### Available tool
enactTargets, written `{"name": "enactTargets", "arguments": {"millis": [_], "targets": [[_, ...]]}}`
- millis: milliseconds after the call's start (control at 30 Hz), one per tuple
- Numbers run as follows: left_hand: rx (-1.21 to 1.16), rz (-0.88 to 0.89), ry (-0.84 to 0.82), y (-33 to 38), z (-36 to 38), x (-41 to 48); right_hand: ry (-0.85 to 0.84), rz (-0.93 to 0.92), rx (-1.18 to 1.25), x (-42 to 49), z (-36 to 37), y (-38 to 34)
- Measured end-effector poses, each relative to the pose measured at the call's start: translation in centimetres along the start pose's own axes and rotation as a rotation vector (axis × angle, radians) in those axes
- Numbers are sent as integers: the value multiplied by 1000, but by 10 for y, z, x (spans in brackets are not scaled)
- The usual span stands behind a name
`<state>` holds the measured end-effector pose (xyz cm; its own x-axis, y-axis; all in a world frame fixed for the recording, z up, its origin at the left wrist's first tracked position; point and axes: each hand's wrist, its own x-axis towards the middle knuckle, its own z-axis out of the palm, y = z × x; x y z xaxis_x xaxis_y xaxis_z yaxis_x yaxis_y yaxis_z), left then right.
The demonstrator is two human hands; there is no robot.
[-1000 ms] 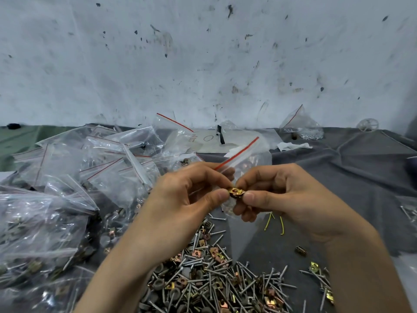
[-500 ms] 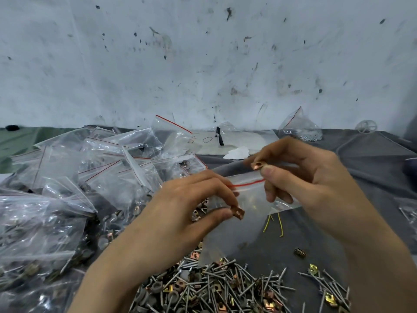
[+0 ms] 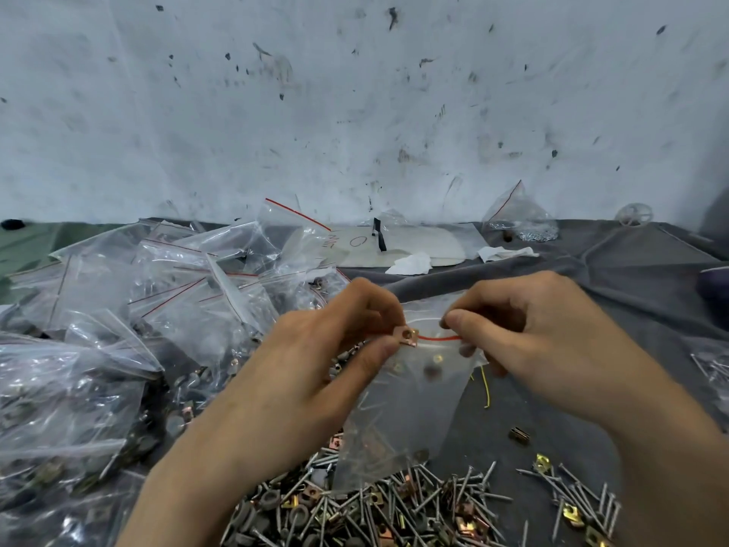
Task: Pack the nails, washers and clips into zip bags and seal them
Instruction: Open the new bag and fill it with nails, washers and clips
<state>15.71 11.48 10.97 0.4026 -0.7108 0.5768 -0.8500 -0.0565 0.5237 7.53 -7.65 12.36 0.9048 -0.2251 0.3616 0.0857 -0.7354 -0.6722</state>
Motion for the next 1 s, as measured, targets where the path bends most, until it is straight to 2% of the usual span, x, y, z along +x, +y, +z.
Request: {"name": "enactTargets", "arguments": {"millis": [100, 267, 467, 533, 600, 667, 700, 767, 833, 867, 1000], "targets": [[-1, -10, 80, 1, 1, 1, 17, -17, 46, -1, -2, 1], [117, -16, 199, -4, -1, 2, -48, -73, 109, -2, -2, -3], [269, 16, 193, -10, -8, 3, -31, -151, 152, 0, 7, -10], [306, 23, 205, -13, -10, 3, 19, -143, 273, 4, 11, -10], [352, 17, 252, -15, -12, 3, 149, -93, 415, 13, 19, 0], [406, -16, 332, -17, -16, 3, 233, 34, 367, 26, 33, 17], [431, -39, 376, -20, -18, 2, 187, 105, 244, 31, 42, 25], [455, -96, 456, -25, -24, 1, -95, 211, -24, 36, 67, 39], [457, -154, 519, -31, -30, -2, -370, 245, -123, 36, 95, 49], [458, -177, 537, -33, -32, -3, -455, 242, -107, 34, 109, 50], [437, -209, 540, -37, -35, -4, -596, 176, -99, 30, 143, 41]]}}
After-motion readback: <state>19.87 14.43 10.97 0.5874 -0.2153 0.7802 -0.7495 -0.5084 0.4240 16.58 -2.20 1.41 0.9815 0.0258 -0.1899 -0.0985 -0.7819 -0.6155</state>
